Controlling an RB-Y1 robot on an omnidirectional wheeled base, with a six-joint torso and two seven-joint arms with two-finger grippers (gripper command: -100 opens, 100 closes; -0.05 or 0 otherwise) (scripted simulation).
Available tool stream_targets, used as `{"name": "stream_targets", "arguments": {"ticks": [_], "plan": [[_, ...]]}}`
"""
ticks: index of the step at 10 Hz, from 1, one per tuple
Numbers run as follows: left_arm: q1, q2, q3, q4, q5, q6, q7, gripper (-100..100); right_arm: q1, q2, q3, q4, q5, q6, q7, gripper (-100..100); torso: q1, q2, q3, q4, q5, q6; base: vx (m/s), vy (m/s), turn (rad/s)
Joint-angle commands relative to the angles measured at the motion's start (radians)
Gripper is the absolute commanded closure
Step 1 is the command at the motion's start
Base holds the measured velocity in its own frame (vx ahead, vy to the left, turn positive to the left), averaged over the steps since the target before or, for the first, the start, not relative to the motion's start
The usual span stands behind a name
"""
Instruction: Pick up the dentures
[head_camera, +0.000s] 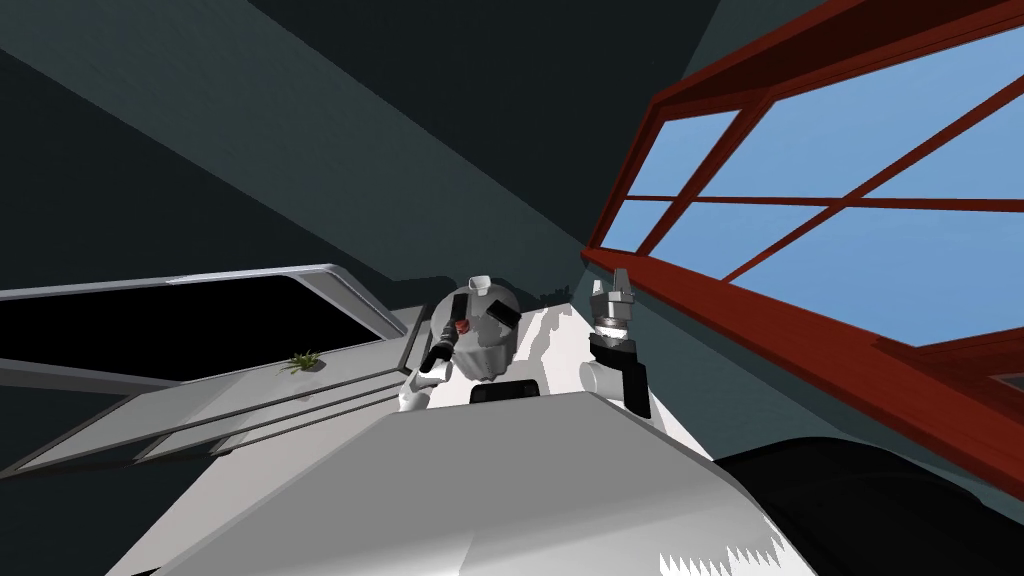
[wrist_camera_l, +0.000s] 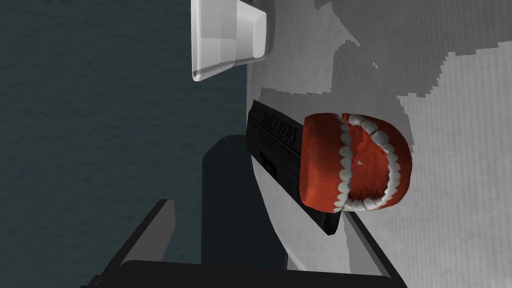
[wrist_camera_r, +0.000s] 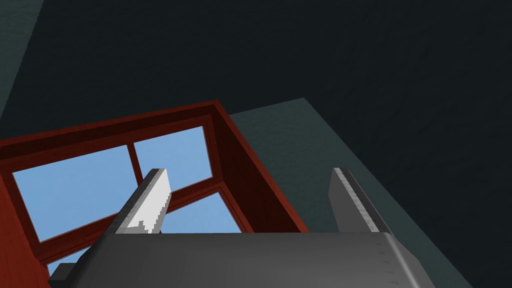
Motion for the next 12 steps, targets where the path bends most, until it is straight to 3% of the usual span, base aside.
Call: {"name": "stream_targets", "arguments": {"ticks": [1,4,6,7,8,9,10,11,12], "plan": [[-0.007,-0.011,-0.005,0.033,-0.003,-0.002,-0.001,-100,0.000,0.000,0.000,0.000,0.000,0.000,0.000,0,0.000,0.000,0.000,0.000,0.000,0.000,0.026,0.040,0.007],[-0.028,-0.039,-0.012,0.093,-0.007,-0.003,-0.001,-100,0.000,0.000,0.000,0.000,0.000,0.000,0.000,0,0.000,0.000,0.000,0.000,0.000,0.000,0.019,0.043,0.003],[-0.041,-0.084,-0.016,0.131,-0.009,-0.001,0.000,-100,0.000,0.000,0.000,0.000,0.000,0.000,0.000,0,0.000,0.000,0.000,0.000,0.000,0.000,0.024,0.036,-0.004],[-0.038,-0.072,-0.014,0.118,-0.008,0.001,-0.001,-100,0.000,0.000,0.000,0.000,0.000,0.000,0.000,0,-0.001,0.000,0.000,0.000,0.000,0.000,0.008,0.014,-0.003],[-0.037,-0.073,-0.015,0.118,-0.008,0.002,-0.001,0,0.000,0.000,0.000,0.000,0.000,0.000,0.000,0,-0.002,0.001,0.001,0.000,0.000,0.000,0.000,0.000,0.000],[-0.039,-0.076,-0.012,0.147,-0.010,-0.025,-0.001,-100,0.000,0.000,0.000,0.000,0.000,0.000,0.000,0,-0.002,0.001,0.001,0.000,-0.001,0.000,0.090,0.007,-0.030],[-0.040,-0.072,-0.014,0.136,-0.008,-0.011,0.000,-100,0.000,0.000,0.000,0.000,0.000,0.000,0.000,0,-0.002,-0.003,-0.001,0.000,-0.001,0.000,0.057,0.005,-0.007],[-0.040,-0.072,-0.014,0.139,-0.008,-0.015,0.001,100,0.000,0.000,0.000,0.000,0.000,0.000,0.000,0,-0.002,-0.002,-0.001,0.000,-0.001,0.000,0.007,0.001,0.002],[-0.040,-0.072,-0.014,0.138,-0.008,-0.014,0.001,100,0.000,0.000,0.000,0.000,0.000,0.000,0.000,0,-0.003,0.000,0.000,0.000,-0.001,0.000,0.000,0.000,0.000]]}}
